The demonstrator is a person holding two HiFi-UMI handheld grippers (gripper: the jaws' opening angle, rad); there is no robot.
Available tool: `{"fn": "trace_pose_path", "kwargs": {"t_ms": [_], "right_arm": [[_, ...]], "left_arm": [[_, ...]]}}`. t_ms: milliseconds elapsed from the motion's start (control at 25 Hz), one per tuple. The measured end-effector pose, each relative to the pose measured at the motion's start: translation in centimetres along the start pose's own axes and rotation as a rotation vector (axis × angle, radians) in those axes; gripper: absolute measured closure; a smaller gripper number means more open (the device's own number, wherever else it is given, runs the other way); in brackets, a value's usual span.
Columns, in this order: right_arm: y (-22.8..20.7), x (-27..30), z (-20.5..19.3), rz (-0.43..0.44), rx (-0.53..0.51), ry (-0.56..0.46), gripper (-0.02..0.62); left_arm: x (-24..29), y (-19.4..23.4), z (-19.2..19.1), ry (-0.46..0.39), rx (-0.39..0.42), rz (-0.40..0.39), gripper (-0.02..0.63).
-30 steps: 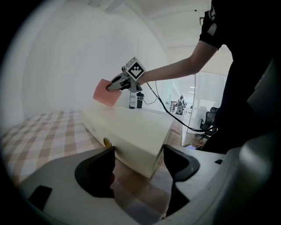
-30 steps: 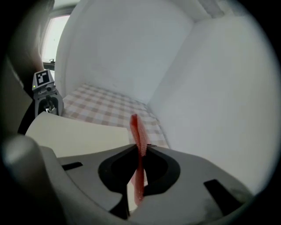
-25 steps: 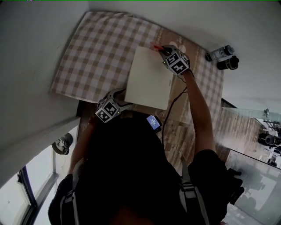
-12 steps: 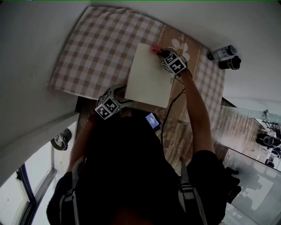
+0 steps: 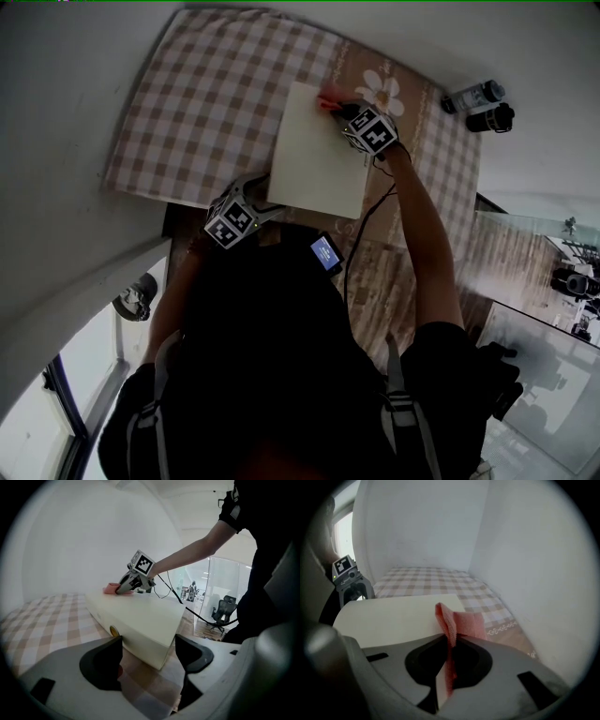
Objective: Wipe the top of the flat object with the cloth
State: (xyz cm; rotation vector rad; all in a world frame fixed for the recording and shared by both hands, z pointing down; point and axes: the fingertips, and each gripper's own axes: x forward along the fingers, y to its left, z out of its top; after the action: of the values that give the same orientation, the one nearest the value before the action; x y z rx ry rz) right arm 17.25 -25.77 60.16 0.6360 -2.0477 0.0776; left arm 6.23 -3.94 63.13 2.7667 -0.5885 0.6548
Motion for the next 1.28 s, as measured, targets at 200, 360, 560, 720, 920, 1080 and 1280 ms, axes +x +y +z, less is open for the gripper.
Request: {"fn": "trace_pose_path", "kwargs": {"t_ms": [200, 360, 560, 720, 920, 1080, 1280], "right_arm": [[0.8, -0.3, -0.2, -0.019, 0.0, 0.008, 0.578], [0.9, -0.3, -0.1, -0.036, -0.004, 0.027, 0.578], [0.9, -0.2, -0.3, -0.072, 0.01, 0.028, 0.578], [1.3, 0.1, 0.9, -0.094, 0.014, 0.037, 0.58], [1.4, -0.6, -0.6, -0.06, 0.04, 0.036, 0.58], [3.3, -1.1, -0.8, -0.038, 0.041, 0.026, 0.58], [9.2, -3.2, -1.4, -0.042, 0.008, 0.041, 0.58]], "left_arm": [[0.1, 0.1, 0.0, 0.005, 0.005, 0.001, 0.239], [0.1, 0.1, 0.0, 0.005, 0.0, 0.001, 0.239], [0.2, 0.1, -0.1, 0.006, 0.005, -0.002, 0.239], [-0.7, 0.8, -0.3, 0.008, -0.001, 0.0, 0.239], [0.2, 0.0, 0.2, 0.009, 0.002, -0.002, 0.239], [-0.3, -0.4, -0.3, 0.007, 0.007, 0.003, 0.236], [-3.0, -4.4, -2.8, 0.006, 0.008, 0.006, 0.235]]}}
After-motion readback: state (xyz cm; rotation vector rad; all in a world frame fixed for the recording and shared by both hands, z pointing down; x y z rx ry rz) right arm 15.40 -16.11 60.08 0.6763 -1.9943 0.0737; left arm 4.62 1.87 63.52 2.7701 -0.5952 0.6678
